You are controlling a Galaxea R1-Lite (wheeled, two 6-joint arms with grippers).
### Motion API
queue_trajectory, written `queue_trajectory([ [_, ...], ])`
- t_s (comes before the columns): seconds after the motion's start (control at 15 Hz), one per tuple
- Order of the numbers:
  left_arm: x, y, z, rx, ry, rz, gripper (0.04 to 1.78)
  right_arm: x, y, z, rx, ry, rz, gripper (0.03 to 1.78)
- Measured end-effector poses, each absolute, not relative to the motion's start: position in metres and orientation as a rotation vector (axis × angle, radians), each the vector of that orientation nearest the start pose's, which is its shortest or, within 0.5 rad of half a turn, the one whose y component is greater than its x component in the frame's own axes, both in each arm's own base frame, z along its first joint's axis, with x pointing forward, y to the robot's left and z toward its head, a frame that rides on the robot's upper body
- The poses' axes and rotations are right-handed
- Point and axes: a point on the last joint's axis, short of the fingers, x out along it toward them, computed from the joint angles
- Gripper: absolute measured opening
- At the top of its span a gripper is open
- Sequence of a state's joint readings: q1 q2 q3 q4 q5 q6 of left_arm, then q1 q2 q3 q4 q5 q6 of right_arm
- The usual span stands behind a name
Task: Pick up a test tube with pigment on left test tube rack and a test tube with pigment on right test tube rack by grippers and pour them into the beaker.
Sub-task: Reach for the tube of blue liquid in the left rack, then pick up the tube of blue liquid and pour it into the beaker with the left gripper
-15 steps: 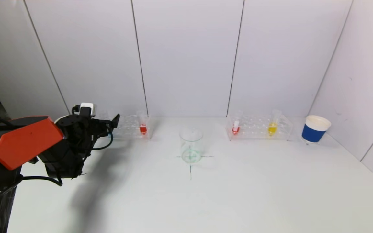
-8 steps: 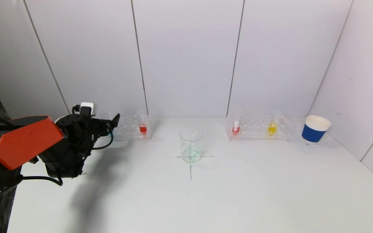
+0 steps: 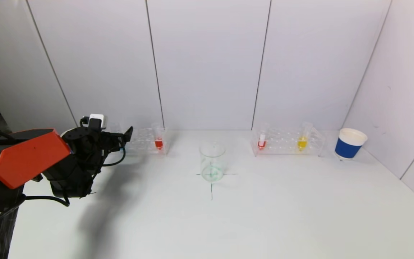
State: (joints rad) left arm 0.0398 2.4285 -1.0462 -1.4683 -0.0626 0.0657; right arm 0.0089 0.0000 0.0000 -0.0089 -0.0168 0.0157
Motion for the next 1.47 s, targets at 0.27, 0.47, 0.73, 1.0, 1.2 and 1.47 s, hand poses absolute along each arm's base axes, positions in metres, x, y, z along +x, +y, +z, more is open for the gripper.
queue_trajectory([
  [0.27, 0.4359, 0.0158, 0.0473, 0.07, -0.087, -0.02, 1.75, -0.0228, -0.0006, 0.0764, 0.015, -0.009, -0.008, 1.77],
  [0.47, 0.438, 0.0161, 0.0465, 0.071, -0.079, -0.019, 1.55, -0.0228, -0.0006, 0.0764, 0.016, -0.009, -0.008, 1.77],
  [0.73, 0.4388, 0.0166, 0.0464, 0.07, -0.081, -0.018, 0.92, -0.0228, -0.0006, 0.0764, 0.016, -0.009, -0.008, 1.77],
  [1.0, 0.4388, 0.0163, 0.0463, 0.069, -0.081, -0.019, 0.46, -0.0228, -0.0006, 0.0764, 0.015, -0.009, -0.008, 1.77],
  [1.2, 0.4388, 0.0166, 0.0463, 0.07, -0.081, -0.018, 0.45, -0.0228, -0.0006, 0.0764, 0.015, -0.009, -0.008, 1.77],
  [1.47, 0.4388, 0.0166, 0.0463, 0.07, -0.082, -0.018, 0.45, -0.0228, -0.0006, 0.0764, 0.016, -0.009, -0.008, 1.77],
])
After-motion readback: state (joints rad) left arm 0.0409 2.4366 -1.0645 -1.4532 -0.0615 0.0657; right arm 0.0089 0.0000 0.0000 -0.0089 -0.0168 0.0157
